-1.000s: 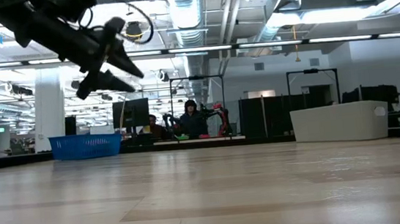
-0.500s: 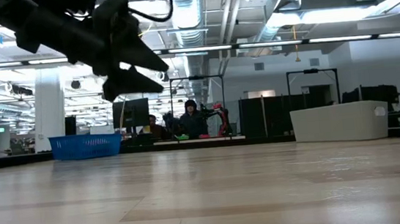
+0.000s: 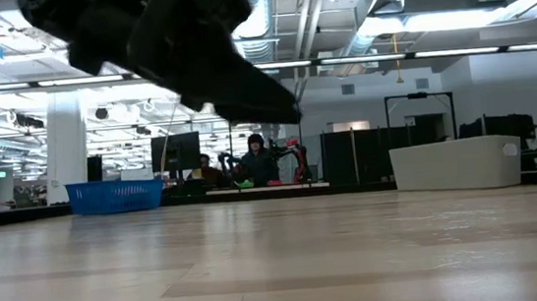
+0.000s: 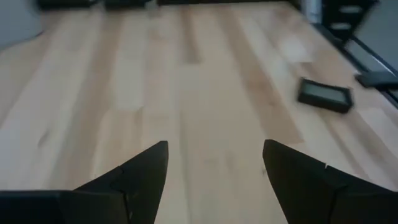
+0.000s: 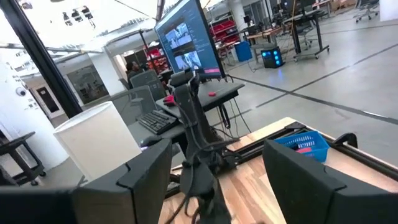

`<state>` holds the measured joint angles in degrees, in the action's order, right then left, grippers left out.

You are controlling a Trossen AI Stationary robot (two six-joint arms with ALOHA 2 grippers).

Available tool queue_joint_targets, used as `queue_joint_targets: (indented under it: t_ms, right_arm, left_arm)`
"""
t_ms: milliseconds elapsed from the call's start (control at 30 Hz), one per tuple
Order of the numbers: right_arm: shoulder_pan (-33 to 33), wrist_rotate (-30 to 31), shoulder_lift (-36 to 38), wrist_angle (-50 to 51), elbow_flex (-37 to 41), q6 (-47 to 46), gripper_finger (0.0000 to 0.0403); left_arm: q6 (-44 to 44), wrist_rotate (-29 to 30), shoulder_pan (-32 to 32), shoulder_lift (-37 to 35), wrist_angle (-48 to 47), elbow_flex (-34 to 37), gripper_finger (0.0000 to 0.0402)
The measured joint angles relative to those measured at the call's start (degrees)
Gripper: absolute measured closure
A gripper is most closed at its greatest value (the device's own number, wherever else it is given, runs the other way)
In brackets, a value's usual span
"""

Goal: Pick & Place Office items
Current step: Put the black clock into the blue bin

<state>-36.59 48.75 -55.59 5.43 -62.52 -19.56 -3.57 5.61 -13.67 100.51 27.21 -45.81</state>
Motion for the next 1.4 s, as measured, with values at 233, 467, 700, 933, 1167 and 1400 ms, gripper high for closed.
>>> queue_joint_targets:
  t_ms: [233,467,700,933,1167,1400]
  right_arm:
    - [-1.0,-2.4,-1.4,-2.3,0.0,-0.6,0.0158]
    - [-3.6,-5.5,-1.5,-3.0,0.0,0.1,0.0158]
    - [-6.1,-7.3,-1.5,-2.7,0.0,0.7,0.0158]
    - [-8.3,-10.0,-1.5,-3.6,0.0,0.1,0.0158]
    - [-9.6,-10.0,-1.5,-3.7,0.0,0.0,0.0158]
    - [-9.6,-10.0,-1.5,-3.8,0.0,0.0,0.0158]
  left_arm:
    - [7.0,-5.9,-1.8,4.4,0.0,-6.2,0.0142]
    - [4.9,-5.5,-4.2,7.1,0.0,-11.4,0.0127]
    - [4.3,-7.5,-7.3,15.7,-4.3,-20.2,0.0082]
    - [1.3,-7.6,-8.9,23.3,-11.8,-30.5,0.0044]
    - [2.4,-8.2,-8.8,25.2,-17.0,-34.4,0.0017]
    - [12.6,-7.7,-9.8,25.2,-15.7,-34.2,0.0009]
